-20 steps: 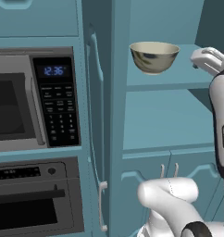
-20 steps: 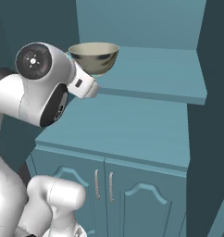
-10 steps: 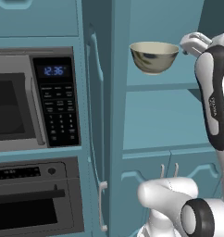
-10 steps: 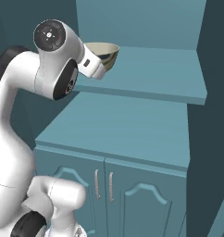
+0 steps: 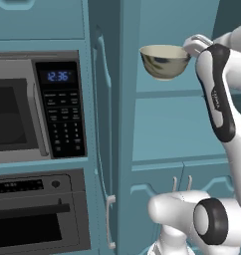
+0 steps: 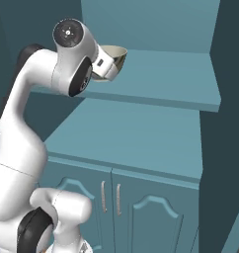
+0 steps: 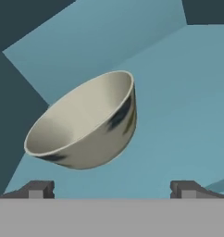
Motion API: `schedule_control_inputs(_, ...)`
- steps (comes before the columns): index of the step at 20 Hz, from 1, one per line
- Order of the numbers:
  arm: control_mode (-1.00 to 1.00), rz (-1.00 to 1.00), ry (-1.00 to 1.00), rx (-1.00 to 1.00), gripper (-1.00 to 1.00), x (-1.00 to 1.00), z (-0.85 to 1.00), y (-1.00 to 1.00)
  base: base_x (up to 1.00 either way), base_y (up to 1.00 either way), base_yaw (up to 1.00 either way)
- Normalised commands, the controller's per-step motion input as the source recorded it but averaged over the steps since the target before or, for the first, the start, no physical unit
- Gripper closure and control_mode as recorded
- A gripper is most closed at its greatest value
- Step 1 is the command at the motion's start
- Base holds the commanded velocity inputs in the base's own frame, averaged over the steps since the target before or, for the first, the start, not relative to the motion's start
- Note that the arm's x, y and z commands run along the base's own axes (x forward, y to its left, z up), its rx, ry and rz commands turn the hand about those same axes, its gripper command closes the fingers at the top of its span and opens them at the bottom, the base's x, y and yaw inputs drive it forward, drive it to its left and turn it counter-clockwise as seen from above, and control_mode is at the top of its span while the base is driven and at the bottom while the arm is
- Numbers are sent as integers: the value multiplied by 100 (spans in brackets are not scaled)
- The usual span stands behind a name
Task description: Pick up the bowls from the cabinet and place each bowl in front of a stool on the dining counter.
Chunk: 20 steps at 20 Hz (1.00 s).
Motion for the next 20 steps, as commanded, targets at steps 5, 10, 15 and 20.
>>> schedule_control_inputs(5,-100,-1,5,0,-100,55,0,0,0,0,0)
schedule_control_inputs(10,-100,-2,7,0,-100,52,0,0,0,0,0)
schedule_control_inputs(15,-100,-3,9,0,-100,46,0,0,0,0,0)
schedule_control_inputs(20,-100,-2,3,0,-100,39,-7,0,0,0,0)
